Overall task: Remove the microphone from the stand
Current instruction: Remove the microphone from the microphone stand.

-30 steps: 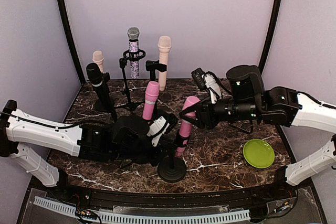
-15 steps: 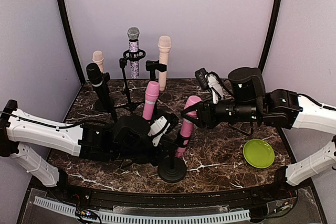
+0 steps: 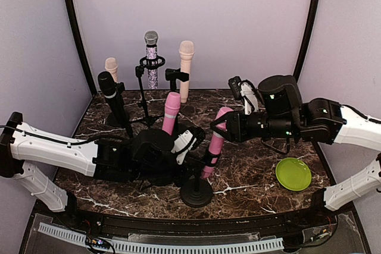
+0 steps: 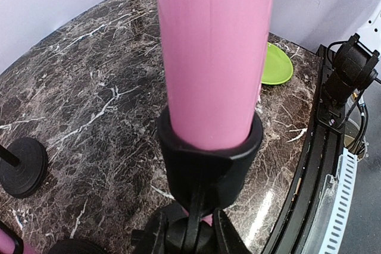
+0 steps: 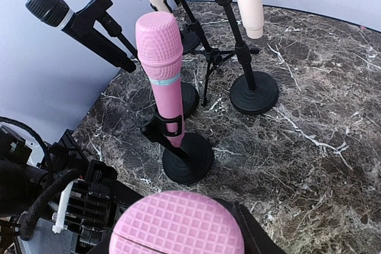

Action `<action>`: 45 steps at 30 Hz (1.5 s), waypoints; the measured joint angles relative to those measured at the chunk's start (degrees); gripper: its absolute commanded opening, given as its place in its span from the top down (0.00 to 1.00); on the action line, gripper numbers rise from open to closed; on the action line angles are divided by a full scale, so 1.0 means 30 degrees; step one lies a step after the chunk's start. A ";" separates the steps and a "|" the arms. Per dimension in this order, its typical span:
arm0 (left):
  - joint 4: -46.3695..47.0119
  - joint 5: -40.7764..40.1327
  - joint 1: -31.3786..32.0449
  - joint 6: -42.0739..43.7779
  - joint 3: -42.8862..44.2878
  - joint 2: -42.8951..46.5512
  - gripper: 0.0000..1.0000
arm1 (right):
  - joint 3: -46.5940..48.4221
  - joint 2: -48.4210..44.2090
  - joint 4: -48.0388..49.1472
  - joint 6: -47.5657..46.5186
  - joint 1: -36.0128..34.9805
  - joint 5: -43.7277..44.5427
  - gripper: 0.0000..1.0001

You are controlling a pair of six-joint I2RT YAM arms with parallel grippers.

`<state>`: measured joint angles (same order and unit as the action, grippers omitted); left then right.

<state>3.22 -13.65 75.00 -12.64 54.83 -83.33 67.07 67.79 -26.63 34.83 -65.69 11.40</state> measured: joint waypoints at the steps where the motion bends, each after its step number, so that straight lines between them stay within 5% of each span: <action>1: 0.0007 0.0015 0.0000 0.0000 0.0000 0.0000 1.00 | 0.0007 0.0000 -0.0007 -0.0007 -0.0007 0.0007 0.83; 24: 0.0036 0.0903 0.0058 0.0226 0.0000 -0.0007 1.00 | -0.2499 -0.2215 0.2011 -0.2667 0.0000 -0.2127 0.83; 45: 0.0364 0.0911 -0.0015 0.0182 0.0000 -0.0124 1.00 | -0.0583 -0.0852 -0.0073 -0.0197 -0.0109 0.0080 0.84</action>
<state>4.32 -10.92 74.96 -12.10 54.83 -83.70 65.32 65.23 -26.85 34.24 -66.02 11.64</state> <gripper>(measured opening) 0.235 0.462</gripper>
